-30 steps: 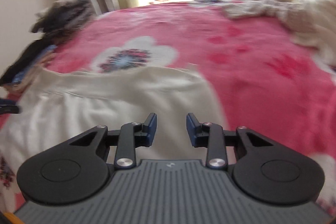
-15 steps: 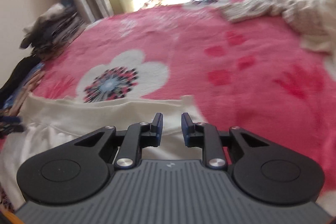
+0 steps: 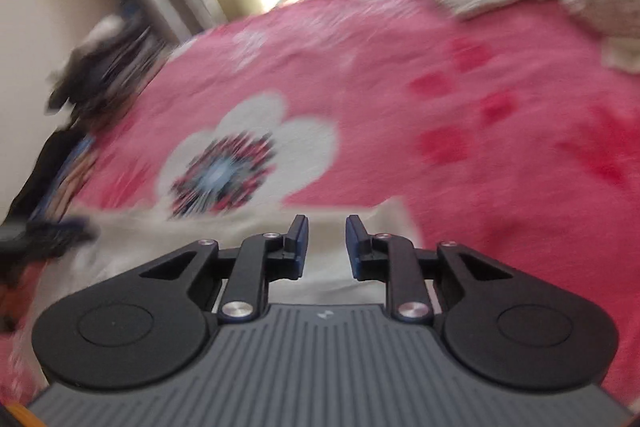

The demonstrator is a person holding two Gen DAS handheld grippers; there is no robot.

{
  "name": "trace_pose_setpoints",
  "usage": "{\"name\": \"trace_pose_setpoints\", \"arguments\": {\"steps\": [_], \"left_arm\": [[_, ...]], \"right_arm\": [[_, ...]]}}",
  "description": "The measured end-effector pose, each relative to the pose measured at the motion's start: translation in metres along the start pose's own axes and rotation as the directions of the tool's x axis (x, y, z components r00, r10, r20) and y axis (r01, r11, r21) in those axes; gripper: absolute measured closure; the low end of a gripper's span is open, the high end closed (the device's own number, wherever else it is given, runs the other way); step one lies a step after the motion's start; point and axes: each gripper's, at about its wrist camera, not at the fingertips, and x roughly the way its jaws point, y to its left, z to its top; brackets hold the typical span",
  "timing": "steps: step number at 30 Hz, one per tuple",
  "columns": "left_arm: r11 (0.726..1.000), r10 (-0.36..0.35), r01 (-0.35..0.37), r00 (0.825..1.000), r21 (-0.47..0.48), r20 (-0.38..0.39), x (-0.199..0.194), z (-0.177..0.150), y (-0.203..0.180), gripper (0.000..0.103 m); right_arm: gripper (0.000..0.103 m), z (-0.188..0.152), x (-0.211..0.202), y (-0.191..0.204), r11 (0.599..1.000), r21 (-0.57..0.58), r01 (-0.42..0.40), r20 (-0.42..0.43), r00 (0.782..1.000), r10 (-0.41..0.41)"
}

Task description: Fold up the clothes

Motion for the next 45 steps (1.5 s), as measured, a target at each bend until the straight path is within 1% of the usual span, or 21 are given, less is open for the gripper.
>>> {"name": "trace_pose_setpoints", "arguments": {"steps": [1, 2, 4, 6, 8, 13, 16, 19, 22, 24, 25, 26, 27, 30, 33, 34, 36, 38, 39, 42, 45], "left_arm": [[1.000, 0.008, -0.008, 1.000, -0.026, 0.003, 0.002, 0.002, 0.004, 0.048], [0.999, 0.016, -0.015, 1.000, -0.052, 0.008, 0.001, 0.005, 0.009, 0.048], [0.994, 0.041, -0.039, 0.999, -0.098, 0.023, -0.004, 0.008, 0.018, 0.048], [0.990, 0.059, -0.054, 0.998, -0.132, 0.038, -0.014, 0.010, 0.029, 0.048], [0.983, 0.079, -0.070, 0.996, -0.167, 0.051, -0.026, 0.011, 0.041, 0.047], [0.960, 0.112, -0.095, 0.993, -0.264, 0.049, -0.060, 0.010, 0.072, 0.047], [0.960, 0.140, -0.126, 0.990, -0.250, 0.037, -0.086, 0.006, 0.085, 0.047], [0.961, 0.161, -0.153, 0.987, -0.231, 0.017, -0.113, 0.002, 0.098, 0.047], [0.961, 0.161, -0.163, 0.987, -0.222, -0.031, -0.130, -0.004, 0.111, 0.045], [0.961, 0.132, -0.143, 0.989, -0.238, -0.060, -0.133, -0.009, 0.118, 0.045], [0.960, 0.115, -0.129, 0.991, -0.248, -0.070, -0.133, -0.012, 0.121, 0.045], [0.960, 0.097, -0.114, 0.992, -0.255, -0.079, -0.132, -0.014, 0.123, 0.045], [0.961, 0.077, -0.098, 0.993, -0.260, -0.088, -0.129, -0.017, 0.125, 0.045], [0.964, 0.039, -0.069, 0.992, -0.258, -0.120, -0.119, -0.027, 0.128, 0.045], [0.965, 0.007, -0.046, 0.988, -0.257, -0.151, -0.110, -0.037, 0.132, 0.045], [0.966, -0.005, -0.037, 0.987, -0.256, -0.162, -0.107, -0.040, 0.133, 0.045], [0.970, -0.020, -0.026, 0.982, -0.242, -0.186, -0.102, -0.045, 0.135, 0.045], [0.974, -0.035, -0.014, 0.976, -0.224, -0.213, -0.097, -0.048, 0.136, 0.045], [0.976, -0.046, -0.004, 0.974, -0.219, -0.224, -0.094, -0.049, 0.137, 0.045], [0.977, -0.069, 0.019, 0.970, -0.210, -0.234, -0.086, -0.049, 0.137, 0.045], [0.975, -0.090, 0.037, 0.968, -0.220, -0.235, -0.074, -0.047, 0.134, 0.045]], "right_arm": [[0.082, 0.000, 0.007, -0.002, 1.000, 0.001, 0.018, -0.025, 1.000, -0.018], [0.082, -0.001, 0.010, -0.007, 0.998, 0.012, 0.062, -0.028, 0.998, -0.062], [0.082, 0.001, 0.002, -0.020, 0.989, 0.071, 0.130, 0.005, 0.991, -0.130], [0.082, 0.001, -0.017, -0.029, 0.983, 0.130, 0.131, 0.052, 0.989, -0.139], [0.080, 0.001, -0.034, -0.023, 0.986, 0.114, 0.120, 0.077, 0.989, -0.129], [0.078, -0.003, -0.051, 0.007, 0.997, 0.068, 0.019, 0.088, 0.996, -0.025], [0.077, -0.007, -0.055, 0.030, 0.998, 0.044, -0.037, 0.072, 0.997, 0.034], [0.077, -0.008, -0.063, 0.060, 0.996, -0.019, -0.087, 0.036, 0.996, 0.088], [0.077, -0.009, -0.068, 0.104, 0.976, -0.134, -0.169, -0.046, 0.985, 0.165], [0.074, -0.010, -0.066, 0.145, 0.932, -0.263, -0.249, -0.142, 0.966, 0.218], [0.069, -0.013, -0.065, 0.166, 0.901, -0.326, -0.285, -0.180, 0.955, 0.236], [0.059, -0.018, -0.061, 0.187, 0.868, -0.376, -0.324, -0.218, 0.942, 0.257], [0.055, -0.026, -0.056, 0.208, 0.830, -0.418, -0.368, -0.261, 0.924, 0.278], [0.054, -0.055, -0.038, 0.270, 0.698, -0.522, -0.491, -0.375, 0.867, 0.329], [0.054, -0.095, -0.020, 0.323, 0.557, -0.615, -0.559, -0.431, 0.829, 0.356], [0.052, -0.108, -0.014, 0.338, 0.522, -0.637, -0.568, -0.436, 0.823, 0.363], [0.050, -0.130, -0.002, 0.360, 0.488, -0.671, -0.558, -0.415, 0.828, 0.376], [0.049, -0.152, 0.008, 0.375, 0.486, -0.696, -0.528, -0.383, 0.846, 0.372], [0.049, -0.159, 0.013, 0.380, 0.500, -0.698, -0.513, -0.365, 0.855, 0.368], [0.047, -0.175, 0.024, 0.386, 0.571, -0.679, -0.461, -0.304, 0.885, 0.353], [0.045, -0.181, 0.030, 0.384, 0.683, -0.623, -0.382, -0.218, 0.923, 0.317]]}}
